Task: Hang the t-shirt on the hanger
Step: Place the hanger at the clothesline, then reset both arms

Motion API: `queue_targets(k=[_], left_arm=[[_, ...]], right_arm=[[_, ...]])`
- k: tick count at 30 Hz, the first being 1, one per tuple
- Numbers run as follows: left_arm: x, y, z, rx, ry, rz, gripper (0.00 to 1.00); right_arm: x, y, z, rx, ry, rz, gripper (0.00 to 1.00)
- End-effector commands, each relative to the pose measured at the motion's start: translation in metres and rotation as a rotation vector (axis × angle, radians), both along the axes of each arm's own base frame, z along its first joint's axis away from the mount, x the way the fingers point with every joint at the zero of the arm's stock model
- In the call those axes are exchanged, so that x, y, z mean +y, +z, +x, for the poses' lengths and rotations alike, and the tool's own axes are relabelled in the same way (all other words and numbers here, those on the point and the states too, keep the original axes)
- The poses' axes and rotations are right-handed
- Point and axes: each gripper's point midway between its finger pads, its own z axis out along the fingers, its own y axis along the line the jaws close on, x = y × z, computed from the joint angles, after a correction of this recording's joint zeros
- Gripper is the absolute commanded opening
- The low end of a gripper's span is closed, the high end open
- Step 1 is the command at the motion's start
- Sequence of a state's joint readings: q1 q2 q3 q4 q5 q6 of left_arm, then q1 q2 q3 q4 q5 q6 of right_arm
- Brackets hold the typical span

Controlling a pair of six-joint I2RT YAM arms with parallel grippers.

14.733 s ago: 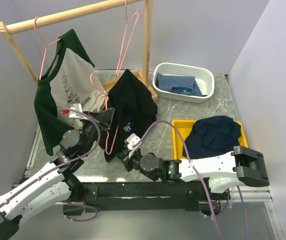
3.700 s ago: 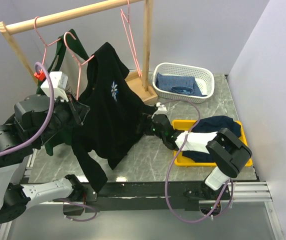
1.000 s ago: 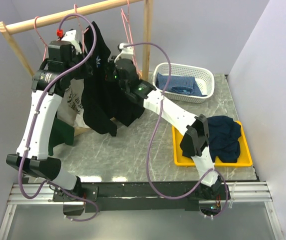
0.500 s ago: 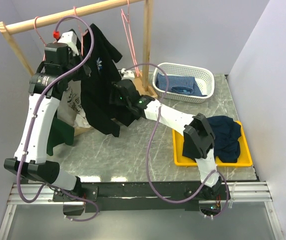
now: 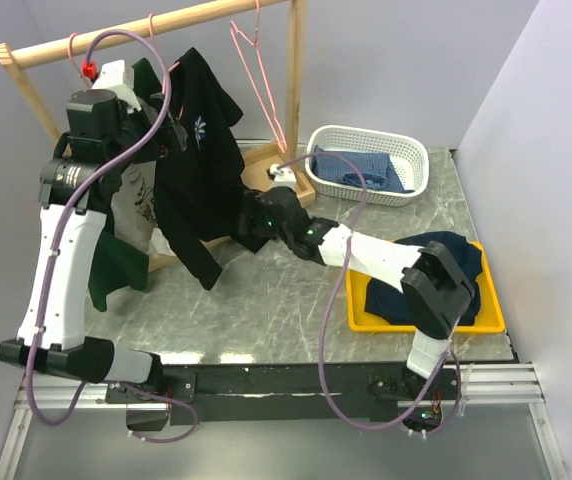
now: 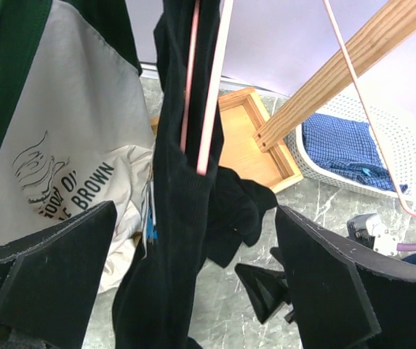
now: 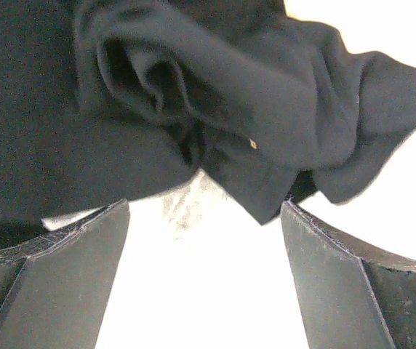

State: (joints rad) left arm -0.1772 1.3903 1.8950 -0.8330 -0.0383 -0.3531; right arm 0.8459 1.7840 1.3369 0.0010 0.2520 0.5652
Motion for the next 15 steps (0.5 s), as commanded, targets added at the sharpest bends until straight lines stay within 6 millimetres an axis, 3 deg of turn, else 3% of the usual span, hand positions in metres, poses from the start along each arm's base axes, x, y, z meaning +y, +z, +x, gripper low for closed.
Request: queue_targets(k=[1,9,10,12,13,15], left_arm=[[0.003,0.025,-0.023,-0.074,-0.013,-0.011,0.96],[0.015,0.053,-0.063,-0.137,0.015,-0.004,0.96],[0.014,0.056,-0.067,-0.145,0.009,-0.015,0.96],[0.01,0.058,-0.073,-0.149,-0.007,-0.032,0.96],[0.011,0.06,-0.073,-0.148,0.013,-0.042,0.96],[-0.007,0.057,-0.078,-0.137,-0.003,-0.035,0.96]], right_arm=[[-0.006,0.04,-0.014,-0.06,0.022,0.131,0.92],[-0.031,0.03,-0.044,-0.038,0.039,0.153,0.94],[-0.036,0.04,-0.047,-0.052,0.033,0.168,0.95],[-0.046,0.035,-0.054,-0.046,0.025,0.157,0.96],[-0.052,0.047,-0.058,-0.067,0.023,0.175,0.97],[-0.064,0.044,-0.064,-0.063,0.006,0.164,0.98]])
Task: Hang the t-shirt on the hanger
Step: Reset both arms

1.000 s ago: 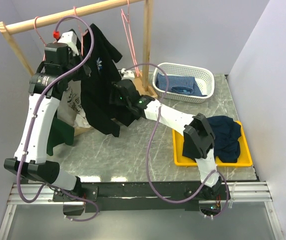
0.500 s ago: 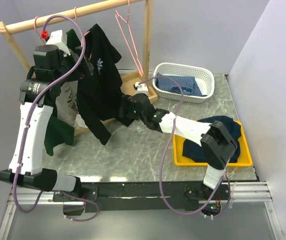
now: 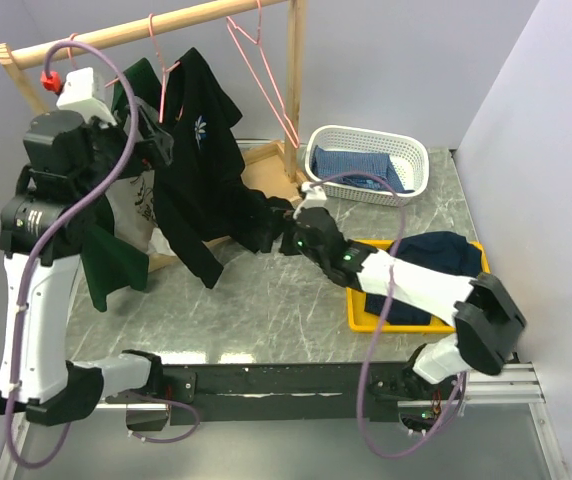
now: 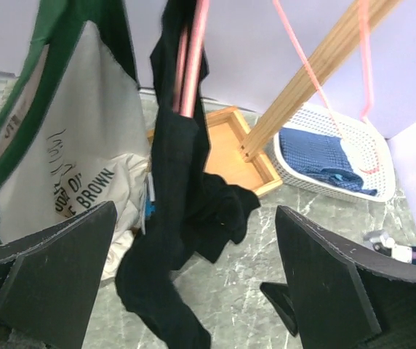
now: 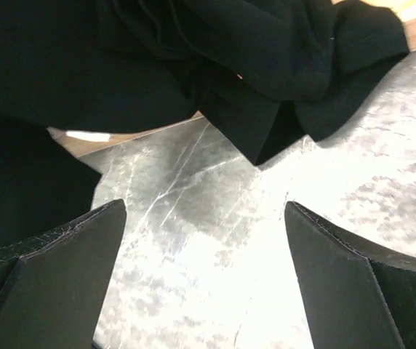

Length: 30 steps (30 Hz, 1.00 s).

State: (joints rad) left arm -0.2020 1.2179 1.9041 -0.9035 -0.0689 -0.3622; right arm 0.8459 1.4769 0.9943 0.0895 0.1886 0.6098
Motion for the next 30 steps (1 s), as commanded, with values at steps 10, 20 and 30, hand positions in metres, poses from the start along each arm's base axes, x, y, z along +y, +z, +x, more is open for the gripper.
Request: queue_targets(k=[10,20,30], left_arm=[[-0.159,-0.051,-0.039,0.071,-0.222,0.016,0.96],[-0.236,-0.178,-0.082,0.203,-0.437,-0.069,0.96],[-0.223,-0.247,-0.109,0.214,-0.493,-0.187,0.96]], right_arm=[[-0.104,0.056,-0.037,-0.09,-0.179,0.17,1.0],[-0.159,0.007,-0.084,-0.009,-0.268,0.187,1.0],[-0.171,-0.003,-0.093,0.03,-0.3,0.174,1.0]])
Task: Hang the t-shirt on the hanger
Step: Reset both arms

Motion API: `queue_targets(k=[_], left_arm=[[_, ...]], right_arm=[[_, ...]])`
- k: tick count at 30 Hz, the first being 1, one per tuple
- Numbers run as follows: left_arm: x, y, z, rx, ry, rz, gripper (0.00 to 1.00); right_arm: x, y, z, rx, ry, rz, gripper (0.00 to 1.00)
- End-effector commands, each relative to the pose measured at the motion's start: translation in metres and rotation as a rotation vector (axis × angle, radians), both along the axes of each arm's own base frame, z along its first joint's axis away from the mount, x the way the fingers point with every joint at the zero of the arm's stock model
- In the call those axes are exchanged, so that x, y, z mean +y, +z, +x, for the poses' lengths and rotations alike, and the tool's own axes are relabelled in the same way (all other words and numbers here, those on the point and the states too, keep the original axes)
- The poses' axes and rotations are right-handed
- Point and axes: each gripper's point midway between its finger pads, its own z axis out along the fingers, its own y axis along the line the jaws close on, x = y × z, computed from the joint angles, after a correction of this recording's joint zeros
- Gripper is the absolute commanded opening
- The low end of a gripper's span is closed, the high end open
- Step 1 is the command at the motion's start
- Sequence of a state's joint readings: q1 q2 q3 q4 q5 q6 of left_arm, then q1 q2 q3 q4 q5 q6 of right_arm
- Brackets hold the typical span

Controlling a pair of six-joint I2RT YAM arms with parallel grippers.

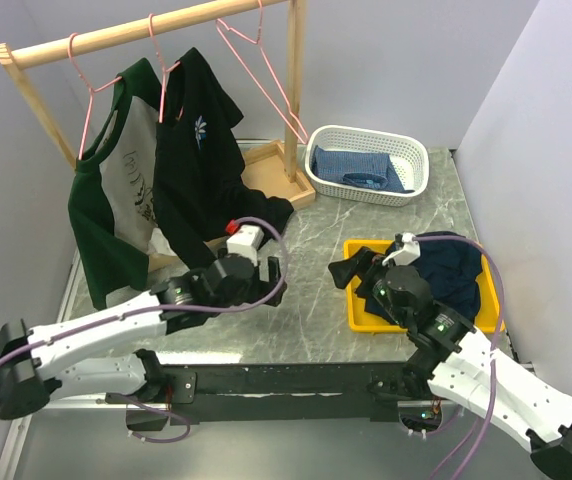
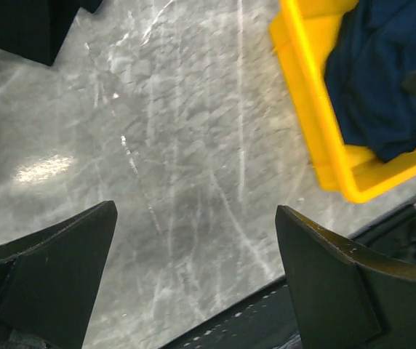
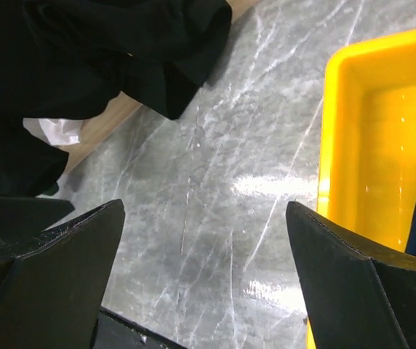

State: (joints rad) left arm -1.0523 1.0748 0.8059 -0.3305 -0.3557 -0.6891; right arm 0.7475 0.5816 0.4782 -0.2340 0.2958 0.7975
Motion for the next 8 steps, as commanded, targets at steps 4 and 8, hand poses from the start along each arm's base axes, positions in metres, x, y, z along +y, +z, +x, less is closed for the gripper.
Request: queue_targets(k=[4,8], left_arm=[[-0.011,0.039,0.0,-0.083,-0.009,-0.223,0.96],[-0.003,0.028,-0.001,-0.074,0.007,-0.187,0.96]], right_arm=[[-0.007,-0.001,0.001,0.051,-0.054,-0.013,1.0],[-0.018,-0.004,0.0,0.06,-0.102,-0.024,1.0]])
